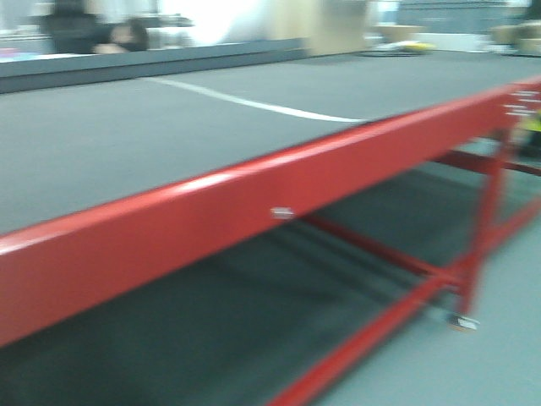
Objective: Grab block from conveyor and place in blue bin
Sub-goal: 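Drive the base to the shelf of blue bins holding both blocks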
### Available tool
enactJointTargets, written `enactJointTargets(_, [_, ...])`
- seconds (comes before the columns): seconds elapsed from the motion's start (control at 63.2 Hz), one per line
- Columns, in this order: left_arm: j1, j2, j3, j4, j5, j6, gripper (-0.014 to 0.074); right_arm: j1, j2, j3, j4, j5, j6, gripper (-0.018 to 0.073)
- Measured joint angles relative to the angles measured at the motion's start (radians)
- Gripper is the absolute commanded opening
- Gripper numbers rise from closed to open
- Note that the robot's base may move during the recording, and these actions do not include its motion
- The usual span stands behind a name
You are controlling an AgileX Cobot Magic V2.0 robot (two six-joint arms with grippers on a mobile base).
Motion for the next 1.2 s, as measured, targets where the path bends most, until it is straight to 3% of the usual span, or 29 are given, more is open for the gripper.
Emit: enactJointTargets(1.202, [0.000,0.000,0.000,0.000,0.000,0.000,-0.0111,0.000,0.000,0.000,0.000,0.000,0.000,-0.0154])
